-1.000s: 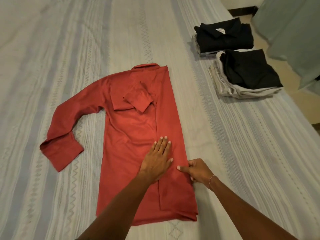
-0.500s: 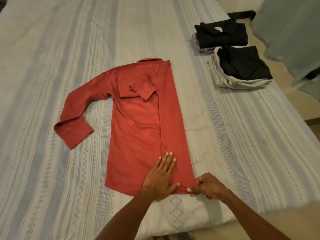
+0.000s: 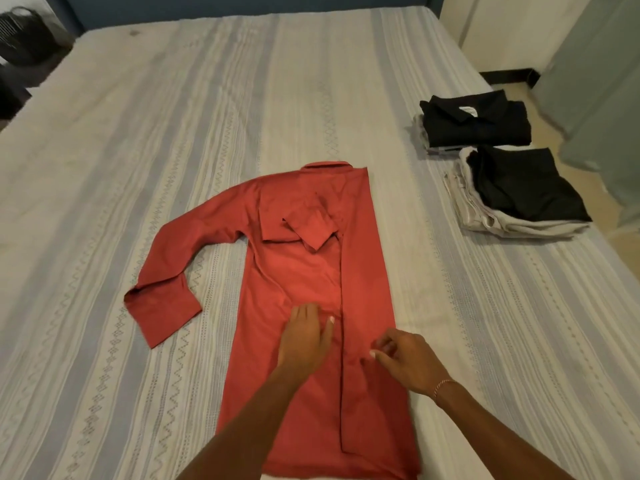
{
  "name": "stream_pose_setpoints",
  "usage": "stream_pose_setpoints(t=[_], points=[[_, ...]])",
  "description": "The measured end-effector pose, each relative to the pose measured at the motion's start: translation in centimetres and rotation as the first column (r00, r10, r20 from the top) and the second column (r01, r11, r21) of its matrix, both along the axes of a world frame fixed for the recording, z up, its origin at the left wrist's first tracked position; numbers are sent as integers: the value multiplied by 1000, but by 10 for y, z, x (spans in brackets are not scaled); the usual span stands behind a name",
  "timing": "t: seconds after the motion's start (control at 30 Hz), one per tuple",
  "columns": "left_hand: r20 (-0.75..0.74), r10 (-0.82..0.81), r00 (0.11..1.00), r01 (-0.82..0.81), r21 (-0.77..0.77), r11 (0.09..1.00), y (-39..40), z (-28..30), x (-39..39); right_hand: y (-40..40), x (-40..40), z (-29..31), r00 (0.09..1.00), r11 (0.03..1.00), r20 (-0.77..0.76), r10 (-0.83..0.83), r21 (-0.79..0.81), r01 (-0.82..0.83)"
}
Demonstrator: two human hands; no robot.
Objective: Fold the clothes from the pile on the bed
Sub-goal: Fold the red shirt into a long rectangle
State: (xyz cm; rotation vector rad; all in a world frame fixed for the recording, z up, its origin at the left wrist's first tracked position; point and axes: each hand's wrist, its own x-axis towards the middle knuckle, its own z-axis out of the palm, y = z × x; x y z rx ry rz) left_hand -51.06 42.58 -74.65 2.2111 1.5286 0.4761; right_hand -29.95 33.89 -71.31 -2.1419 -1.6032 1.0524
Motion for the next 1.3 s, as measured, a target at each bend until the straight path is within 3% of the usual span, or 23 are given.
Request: stream_pose_setpoints(t=[0.13, 0.33, 0.53, 0.63, 0.73, 0.77, 0.8, 0.83, 0.87, 0.9, 0.93, 1.0, 1.03, 1.1, 1.13, 1.2, 1.23, 1.27, 1.3], points=[[102, 241, 965, -230, -114, 967, 90, 7, 7, 71, -4, -8, 997, 992, -60, 51, 115, -44], [191, 464, 865, -430, -193, 882, 200, 12, 7, 171, -17, -12, 989, 947, -56, 134, 301, -111], [239, 567, 789, -458, -386, 801, 249, 9, 25, 248, -43, -21, 995, 895, 48, 84, 436, -96], [217, 500, 838, -452, -237, 860, 261, -1, 26, 263, -48, -25, 998, 902, -27, 56, 430, -39], [328, 386, 862, -398, -33, 917, 262, 4, 30, 266, -51, -21, 958, 930, -276, -75, 327, 167], [376, 372, 849, -388, -35, 921, 261, 10, 36, 268, -52, -12, 892, 936, -422, -162, 219, 274], [412, 350, 841, -348, -82, 934, 259, 19, 43, 269, -52, -1, 746, 924, -606, -278, 42, 379], [426, 282, 859, -254, -123, 959, 257, 23, 50, 272, -52, 10, 489, 878, -771, -408, -185, 441], [413, 177, 893, -119, -164, 979, 252, 34, 57, 275, -47, 16, 233, 814, -826, -513, -382, 437], [379, 41, 924, 26, -170, 985, 247, 43, 65, 276, -40, 23, 68, 767, -824, -562, -488, 416], [350, -97, 932, 159, -154, 975, 243, 52, 71, 275, -33, 27, 0, 755, -825, -565, -518, 402], [432, -173, 885, 268, -170, 948, 232, 64, 75, 267, -24, 35, 9, 744, -829, -559, -497, 446], [528, -81, 845, 216, -198, 956, 226, 68, 74, 262, -21, 38, 21, 714, -814, -580, -496, 494], [607, 218, 764, -82, -245, 966, 210, 71, 69, 246, -18, 43, -61, 638, -785, -617, -544, 545], [569, 383, 728, -277, -266, 923, 201, 70, 67, 236, -17, 46, -99, 623, -783, -614, -558, 549], [325, 684, 653, -534, -442, 721, 182, 58, 55, 211, -19, 56, -140, 624, -783, -605, -577, 527], [215, 795, 567, -502, -675, 541, 169, 58, 51, 196, -22, 62, -145, 627, -779, -610, -586, 513], [141, 859, 492, -304, -897, 321, 160, 54, 51, 185, -24, 64, -129, 625, -772, -623, -590, 510], [107, 875, 471, -50, -988, 148, 149, 51, 49, 174, -26, 65, -108, 625, -767, -633, -588, 514]])
